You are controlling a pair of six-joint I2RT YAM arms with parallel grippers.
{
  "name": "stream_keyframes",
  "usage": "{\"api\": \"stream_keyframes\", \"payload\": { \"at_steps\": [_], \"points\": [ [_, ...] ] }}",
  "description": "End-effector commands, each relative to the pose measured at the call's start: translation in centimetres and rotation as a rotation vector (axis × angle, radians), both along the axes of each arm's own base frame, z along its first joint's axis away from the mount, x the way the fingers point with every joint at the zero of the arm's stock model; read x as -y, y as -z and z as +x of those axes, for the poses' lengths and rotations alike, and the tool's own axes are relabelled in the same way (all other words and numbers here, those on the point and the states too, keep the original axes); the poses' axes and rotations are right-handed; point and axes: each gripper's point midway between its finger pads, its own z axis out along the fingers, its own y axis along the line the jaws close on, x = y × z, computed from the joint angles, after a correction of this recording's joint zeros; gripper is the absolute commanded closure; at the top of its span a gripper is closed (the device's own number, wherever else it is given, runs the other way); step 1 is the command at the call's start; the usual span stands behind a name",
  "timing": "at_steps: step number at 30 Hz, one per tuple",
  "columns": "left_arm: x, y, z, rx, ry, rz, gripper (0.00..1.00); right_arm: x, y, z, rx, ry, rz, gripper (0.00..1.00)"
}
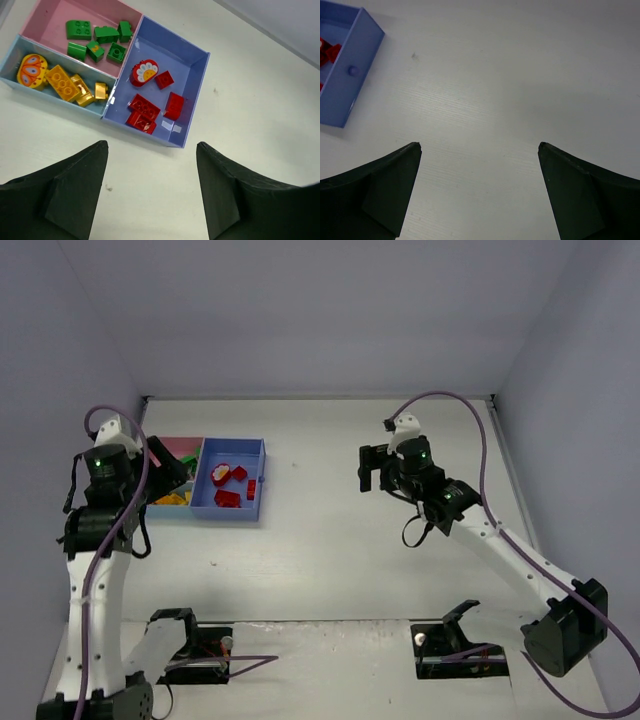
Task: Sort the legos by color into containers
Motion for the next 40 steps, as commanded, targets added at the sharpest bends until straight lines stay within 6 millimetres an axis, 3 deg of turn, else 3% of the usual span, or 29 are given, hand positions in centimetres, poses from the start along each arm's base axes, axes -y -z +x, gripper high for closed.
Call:
{"api": "stream_keyframes", "payload": {
  "at_steps": [1,5,10,18,26,33,40],
  "points": [
    [-0.2,1.0,-2.8,-0.050,0.041,0.105,0.35,2.5,-3.9,0.5,0.072,0.175,0.054,0.00],
    [0.9,0.3,-5.2,0.013,0.061,0.119,0.31,4.1,-4.5,0.2,0.096,0.228,0.024,0.00],
    [1.6,2.3,-7.4,-0.018,0.065,0.098,0.26,4.9,-4.1,-1.0,0.114,0.194,-0.024,0.00],
    [3.1,2.1,-9.9,0.027,0.100,0.029,0.23,5.9,-3.9,-2.6,0.105,0.294,0.112,0.00],
    [2.8,2.3,-12.9,0.032,0.095,0.006,0.22,8.1,-3.3,-3.8,0.091,0.390,0.100,0.00],
    [2.9,2.6,-13.5,0.036,0.109,0.003,0.22,9.0,-4.7,-4.4,0.133,0.401,0.096,0.00],
    [2.9,2.9,-13.8,0.026,0.114,0.003,0.22,9.1,-4.8,-4.7,0.139,0.388,0.094,0.00]
  ]
}}
